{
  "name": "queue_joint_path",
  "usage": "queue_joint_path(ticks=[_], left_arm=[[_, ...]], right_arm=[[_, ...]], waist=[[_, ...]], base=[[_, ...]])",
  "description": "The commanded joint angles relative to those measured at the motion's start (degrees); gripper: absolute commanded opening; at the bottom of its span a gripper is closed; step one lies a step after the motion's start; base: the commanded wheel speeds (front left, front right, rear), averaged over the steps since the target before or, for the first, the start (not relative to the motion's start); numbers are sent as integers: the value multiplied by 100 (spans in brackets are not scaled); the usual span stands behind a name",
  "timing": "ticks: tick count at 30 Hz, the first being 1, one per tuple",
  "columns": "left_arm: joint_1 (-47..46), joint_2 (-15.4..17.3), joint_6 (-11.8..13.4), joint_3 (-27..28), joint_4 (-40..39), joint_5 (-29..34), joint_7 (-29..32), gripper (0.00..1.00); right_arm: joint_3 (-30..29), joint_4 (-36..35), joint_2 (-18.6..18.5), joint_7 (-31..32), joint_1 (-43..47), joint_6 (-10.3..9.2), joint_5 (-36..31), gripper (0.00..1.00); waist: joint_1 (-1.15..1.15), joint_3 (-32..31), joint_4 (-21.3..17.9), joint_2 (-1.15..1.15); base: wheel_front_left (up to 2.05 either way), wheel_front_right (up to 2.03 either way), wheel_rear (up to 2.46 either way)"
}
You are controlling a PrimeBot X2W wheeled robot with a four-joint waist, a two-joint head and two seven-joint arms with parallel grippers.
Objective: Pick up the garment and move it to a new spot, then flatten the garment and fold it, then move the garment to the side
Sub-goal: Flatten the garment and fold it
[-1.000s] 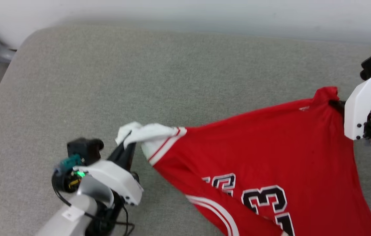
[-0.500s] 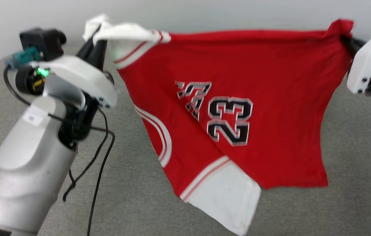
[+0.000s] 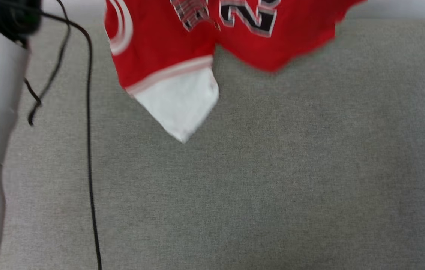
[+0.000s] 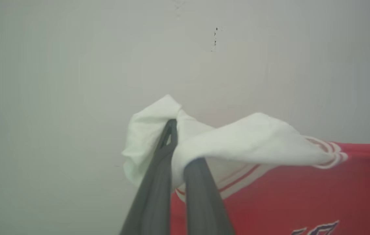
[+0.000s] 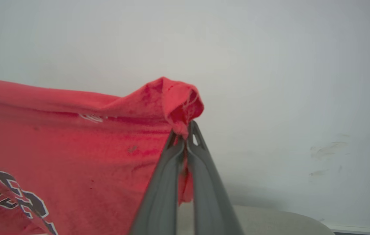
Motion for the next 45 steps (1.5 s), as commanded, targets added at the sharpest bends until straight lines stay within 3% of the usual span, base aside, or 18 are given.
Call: queue_joint_path(ticks=[1,11,22,28,35,45], left_arm=[[-381,119,-28,76,173,68,-115,0],[-1667,263,-358,115,911,198,-282,0],[-1736,89,-834,210,1855,-102,-591,0],[-1353,-102,-1018,167,2107,-326,-686,0],[-39,-347,-1075,-65,2077,-742,-815,0],[2055,-160,-1072,-342,1401,-1137,-930,0]], right_arm=[[-81,128,-12,-149,-375,-12,-121,0],[-62,660,7,-555,-1646,-13,-276,0],[250,1521,36,-1026,-1980,-14,-157,0],[566,1865,11,-1218,-1732,-13,17,0],[1215,2071,-19,-1545,-667,-12,536,0],[1793,1699,-219,-1878,1259,-12,1307,0]], waist=[[-1,170,-71,0],[-1,959,-115,0],[-1,1696,13,0],[-1,1764,119,0],[-1,1474,230,0],[-1,650,241,0]], base=[[0,0,0],[0,0,0],[0,0,0],[0,0,0],[0,0,0],[0,0,0]])
